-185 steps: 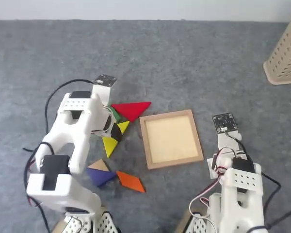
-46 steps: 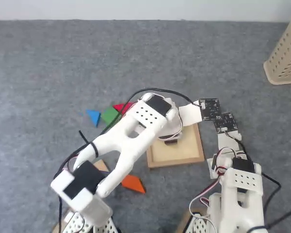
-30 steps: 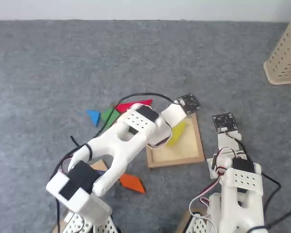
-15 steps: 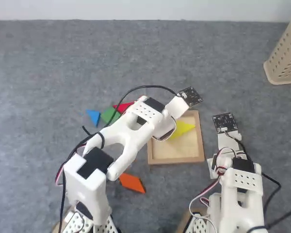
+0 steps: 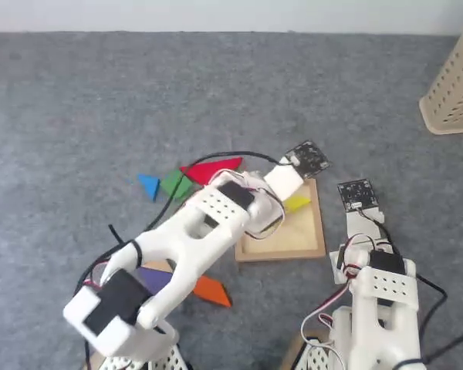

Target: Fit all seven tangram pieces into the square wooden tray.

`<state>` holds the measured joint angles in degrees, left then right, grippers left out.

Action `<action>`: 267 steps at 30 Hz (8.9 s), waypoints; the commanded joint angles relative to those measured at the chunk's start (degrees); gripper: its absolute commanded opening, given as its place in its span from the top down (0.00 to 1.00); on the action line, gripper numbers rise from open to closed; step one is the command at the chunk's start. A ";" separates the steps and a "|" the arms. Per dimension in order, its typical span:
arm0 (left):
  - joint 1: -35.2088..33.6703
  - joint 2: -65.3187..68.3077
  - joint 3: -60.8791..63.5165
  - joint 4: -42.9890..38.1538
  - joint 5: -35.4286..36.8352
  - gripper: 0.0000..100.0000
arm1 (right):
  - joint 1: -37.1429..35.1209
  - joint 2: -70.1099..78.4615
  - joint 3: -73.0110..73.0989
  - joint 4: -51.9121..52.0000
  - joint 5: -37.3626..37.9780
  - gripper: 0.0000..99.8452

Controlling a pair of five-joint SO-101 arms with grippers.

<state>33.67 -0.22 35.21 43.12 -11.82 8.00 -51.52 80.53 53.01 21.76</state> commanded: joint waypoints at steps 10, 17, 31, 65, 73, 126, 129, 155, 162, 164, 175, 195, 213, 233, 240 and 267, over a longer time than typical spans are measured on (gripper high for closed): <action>4.04 6.86 -1.27 -11.25 0.26 0.99 | 0.31 0.75 -0.18 -1.01 -0.53 0.76; 4.57 6.95 -5.23 -3.69 -2.46 0.99 | 0.31 0.75 -0.18 -1.01 -0.53 0.76; 5.27 14.15 -14.99 6.42 -3.60 0.99 | 0.31 0.75 -0.18 -1.01 -0.53 0.76; -18.46 -8.53 -21.67 19.52 -3.16 0.99 | 0.48 0.84 -0.18 -1.01 -0.62 0.76; -32.00 0.97 -23.87 17.41 -3.16 0.83 | 0.31 0.92 -0.18 -1.01 -0.62 0.76; -27.96 45.54 -66.77 54.42 -49.32 0.80 | 0.31 0.92 -0.18 -1.01 -0.62 0.76; -28.04 45.19 -66.77 57.05 -49.05 0.83 | 0.31 0.92 -0.18 -1.01 -0.62 0.76; -30.33 17.49 -36.97 32.97 -20.92 0.79 | 0.31 0.92 -0.18 -1.01 -0.62 0.76; -26.37 19.34 -32.04 25.67 -20.22 0.68 | 0.40 0.92 -0.18 -1.01 -0.62 0.76; -26.64 21.89 -32.40 25.49 -20.31 0.68 | 0.31 0.92 -0.18 -1.01 -0.62 0.76; -25.14 33.32 -40.48 29.89 -21.63 0.68 | 0.31 0.92 -0.18 -1.01 -0.62 0.76; -31.21 26.55 -43.47 41.67 -19.60 0.99 | 0.31 0.92 -0.18 -1.01 -0.62 0.76; -28.13 23.74 -45.67 25.49 -9.14 0.71 | 0.31 0.92 -0.18 -1.01 -0.62 0.76; -29.54 68.84 -102.11 57.67 -9.58 0.85 | 0.31 0.92 -0.18 -1.27 -0.62 0.76; -30.15 64.88 -93.67 57.67 -9.32 0.88 | 0.31 0.92 -0.18 -1.27 -0.62 0.76; -32.97 34.73 -50.68 6.42 9.41 0.90 | 0.31 0.92 -0.18 -1.27 -0.62 0.76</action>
<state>-0.35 31.16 -15.78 60.18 -6.20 7.91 -51.52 80.53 52.66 21.76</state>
